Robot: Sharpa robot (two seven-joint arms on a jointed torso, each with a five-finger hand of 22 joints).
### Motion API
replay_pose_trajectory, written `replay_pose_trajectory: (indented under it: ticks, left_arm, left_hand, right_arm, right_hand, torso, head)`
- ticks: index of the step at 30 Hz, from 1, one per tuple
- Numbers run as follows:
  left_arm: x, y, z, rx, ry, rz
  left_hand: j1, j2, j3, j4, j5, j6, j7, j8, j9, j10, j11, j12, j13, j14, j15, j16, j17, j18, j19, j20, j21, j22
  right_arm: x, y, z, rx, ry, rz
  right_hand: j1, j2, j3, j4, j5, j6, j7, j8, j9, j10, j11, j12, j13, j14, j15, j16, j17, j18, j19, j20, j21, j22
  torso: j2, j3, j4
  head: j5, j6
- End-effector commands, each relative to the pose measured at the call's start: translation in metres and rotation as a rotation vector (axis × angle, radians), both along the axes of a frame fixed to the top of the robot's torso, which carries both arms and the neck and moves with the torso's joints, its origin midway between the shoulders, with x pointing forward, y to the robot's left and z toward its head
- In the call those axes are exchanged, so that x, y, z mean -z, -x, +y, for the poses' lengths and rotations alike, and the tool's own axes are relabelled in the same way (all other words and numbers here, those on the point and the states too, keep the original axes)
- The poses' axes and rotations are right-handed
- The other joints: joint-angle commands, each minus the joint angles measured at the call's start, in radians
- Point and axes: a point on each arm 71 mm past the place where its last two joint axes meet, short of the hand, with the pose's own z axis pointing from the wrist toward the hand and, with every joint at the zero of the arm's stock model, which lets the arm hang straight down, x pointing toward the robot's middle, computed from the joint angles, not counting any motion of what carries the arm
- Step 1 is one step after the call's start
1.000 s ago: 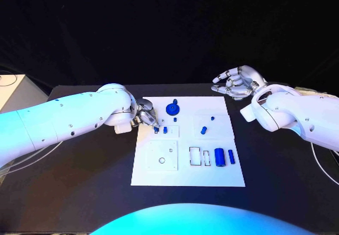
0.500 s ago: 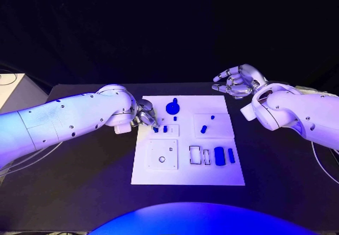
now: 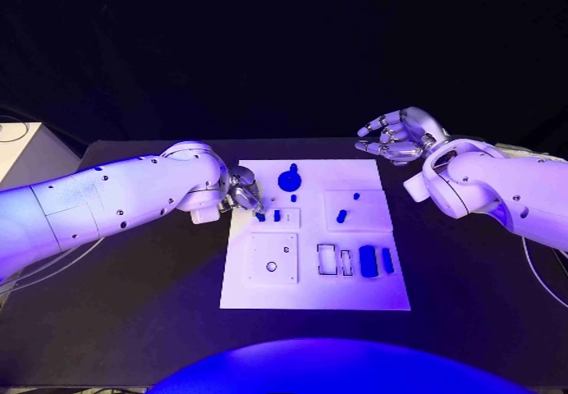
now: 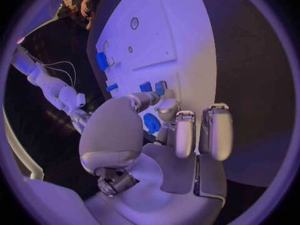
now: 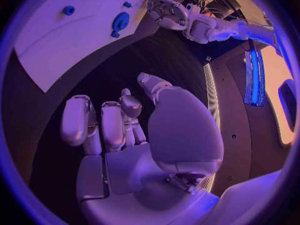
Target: Assemble the parts on the task board
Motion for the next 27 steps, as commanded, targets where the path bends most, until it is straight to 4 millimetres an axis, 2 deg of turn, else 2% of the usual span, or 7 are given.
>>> replay_pose_trajectory:
  ticks: [1, 27]
  left_arm:
    - [0.001, 0.0008, -0.0006, 0.002, -0.012, -0.002]
    - [-0.0004, 0.0009, 0.0, -0.017, 0.025, -0.008]
  left_hand:
    - [0.006, -0.003, 0.16, -0.154, 0.008, 0.004, -0.007, 0.003, 0.002, 0.008, 0.0, 0.007, 0.001, 0.104, -0.006, 0.004, 0.263, -0.009, 0.023, -0.002, 0.004, 0.122]
    - [0.002, -0.004, 0.164, -0.153, 0.012, 0.007, -0.008, 0.003, 0.002, 0.011, -0.001, 0.006, 0.001, 0.104, -0.007, 0.004, 0.263, -0.009, 0.023, -0.003, 0.004, 0.122]
  right_arm:
    - [-0.0001, 0.0005, 0.001, -0.016, 0.0, -0.003]
    - [-0.0001, 0.0008, 0.0005, -0.015, -0.001, -0.003]
  right_hand:
    - [-0.003, 0.008, 0.001, 0.005, 0.006, -0.008, 0.0, 0.005, 0.002, -0.002, 0.0, -0.003, -0.001, -0.008, -0.001, -0.007, -0.001, 0.011, -0.005, -0.003, -0.003, 0.0]
    - [-0.003, 0.008, 0.001, 0.005, 0.006, -0.008, 0.0, 0.005, 0.002, -0.002, 0.0, -0.003, -0.001, -0.008, -0.001, -0.007, -0.001, 0.011, -0.005, -0.003, -0.003, 0.0]
  torso:
    - [0.0, 0.0005, -0.0007]
    - [0.0, 0.0013, -0.0001]
  head:
    - [-0.001, -0.001]
    - [-0.005, 0.001]
